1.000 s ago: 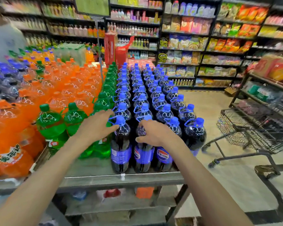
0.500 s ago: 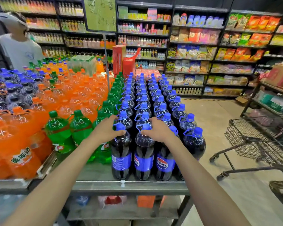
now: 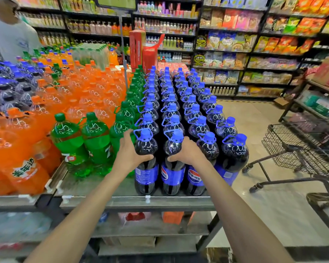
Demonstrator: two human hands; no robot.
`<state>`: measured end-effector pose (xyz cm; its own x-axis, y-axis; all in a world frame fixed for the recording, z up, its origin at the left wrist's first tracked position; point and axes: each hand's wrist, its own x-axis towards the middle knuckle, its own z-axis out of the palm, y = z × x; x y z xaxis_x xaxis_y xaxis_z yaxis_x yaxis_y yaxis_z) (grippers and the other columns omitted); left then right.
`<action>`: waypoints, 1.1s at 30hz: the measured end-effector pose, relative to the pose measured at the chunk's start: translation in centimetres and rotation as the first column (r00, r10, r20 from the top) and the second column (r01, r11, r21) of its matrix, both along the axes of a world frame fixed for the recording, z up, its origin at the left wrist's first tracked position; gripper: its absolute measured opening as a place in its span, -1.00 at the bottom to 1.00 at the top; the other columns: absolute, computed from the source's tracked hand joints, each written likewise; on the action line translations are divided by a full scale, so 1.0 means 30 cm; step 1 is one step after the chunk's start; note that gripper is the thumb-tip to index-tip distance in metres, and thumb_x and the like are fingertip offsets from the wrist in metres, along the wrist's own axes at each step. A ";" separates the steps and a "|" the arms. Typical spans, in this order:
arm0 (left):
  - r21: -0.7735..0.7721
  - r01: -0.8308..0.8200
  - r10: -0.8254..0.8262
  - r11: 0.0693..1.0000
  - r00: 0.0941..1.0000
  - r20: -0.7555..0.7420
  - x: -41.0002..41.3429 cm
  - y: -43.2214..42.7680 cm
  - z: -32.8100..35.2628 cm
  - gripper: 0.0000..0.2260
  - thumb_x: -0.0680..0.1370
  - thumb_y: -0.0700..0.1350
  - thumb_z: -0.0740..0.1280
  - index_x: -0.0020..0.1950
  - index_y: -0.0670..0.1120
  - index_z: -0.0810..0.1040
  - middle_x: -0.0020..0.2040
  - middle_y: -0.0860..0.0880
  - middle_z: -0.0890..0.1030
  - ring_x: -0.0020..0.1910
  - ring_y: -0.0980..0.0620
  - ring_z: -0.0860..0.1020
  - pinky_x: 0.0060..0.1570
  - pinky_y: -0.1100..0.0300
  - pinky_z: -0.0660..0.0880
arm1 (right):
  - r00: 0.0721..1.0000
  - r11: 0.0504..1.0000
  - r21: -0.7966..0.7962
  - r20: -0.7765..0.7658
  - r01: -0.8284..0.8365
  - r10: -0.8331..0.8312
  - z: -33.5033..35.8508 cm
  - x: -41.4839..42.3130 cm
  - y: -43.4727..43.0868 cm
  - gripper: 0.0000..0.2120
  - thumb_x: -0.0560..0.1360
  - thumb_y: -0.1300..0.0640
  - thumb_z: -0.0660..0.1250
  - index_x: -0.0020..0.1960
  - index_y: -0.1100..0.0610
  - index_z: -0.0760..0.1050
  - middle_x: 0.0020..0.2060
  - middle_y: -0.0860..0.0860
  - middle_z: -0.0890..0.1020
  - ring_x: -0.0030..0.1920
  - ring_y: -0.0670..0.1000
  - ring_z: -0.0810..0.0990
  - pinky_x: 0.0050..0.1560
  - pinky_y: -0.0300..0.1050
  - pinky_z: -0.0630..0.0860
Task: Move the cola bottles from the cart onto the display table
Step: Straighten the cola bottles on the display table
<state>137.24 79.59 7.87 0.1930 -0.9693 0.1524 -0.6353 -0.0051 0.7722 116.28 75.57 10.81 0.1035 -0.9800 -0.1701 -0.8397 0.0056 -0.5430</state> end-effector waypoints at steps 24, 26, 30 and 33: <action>0.081 0.136 -0.144 0.987 0.985 0.093 0.050 -0.065 -0.060 -0.10 0.18 0.06 0.71 0.39 -0.01 0.32 0.23 -0.03 0.50 0.26 -0.09 0.46 0.19 0.01 0.46 | 0.980 0.977 -0.183 -0.143 0.108 -0.136 -0.037 0.044 0.057 -0.22 0.21 -0.10 0.68 0.17 0.17 0.29 0.13 0.09 0.53 0.14 0.15 0.56 -0.13 -0.05 0.38; 0.079 0.139 -0.146 0.987 0.985 0.094 0.048 -0.063 -0.061 -0.11 0.20 0.05 0.70 0.40 -0.02 0.31 0.24 -0.04 0.49 0.27 -0.09 0.45 0.20 0.00 0.46 | 0.973 0.975 -0.196 -0.182 0.105 -0.142 -0.036 0.049 0.061 -0.20 0.22 -0.13 0.67 0.21 0.17 0.30 0.16 0.08 0.52 0.21 0.14 0.52 -0.13 -0.05 0.39; 0.124 0.153 -0.167 0.980 0.980 0.107 0.053 -0.066 -0.063 -0.06 0.23 0.06 0.69 0.46 -0.04 0.26 0.28 -0.10 0.44 0.28 -0.10 0.45 0.22 0.03 0.43 | 0.972 0.984 -0.154 -0.206 0.085 -0.116 -0.025 0.053 0.057 -0.17 0.24 -0.13 0.67 0.27 0.19 0.30 0.22 0.11 0.48 0.30 0.15 0.44 -0.06 -0.01 0.45; 0.180 0.186 -0.215 0.966 0.964 0.157 0.061 -0.069 -0.051 -0.03 0.27 0.12 0.66 0.51 -0.05 0.20 0.30 -0.11 0.43 0.31 -0.11 0.45 0.27 -0.01 0.44 | 0.952 0.990 -0.137 -0.296 0.040 -0.080 -0.003 0.052 0.057 -0.14 0.26 -0.14 0.65 0.34 0.21 0.31 0.30 0.12 0.40 0.37 0.15 0.35 0.09 0.02 0.49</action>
<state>139.08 77.52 6.33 -0.0232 -0.9997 0.0034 -0.7602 0.0198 0.6494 117.85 77.27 10.72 0.0075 -0.9983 -0.0573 -0.9640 0.0080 -0.2658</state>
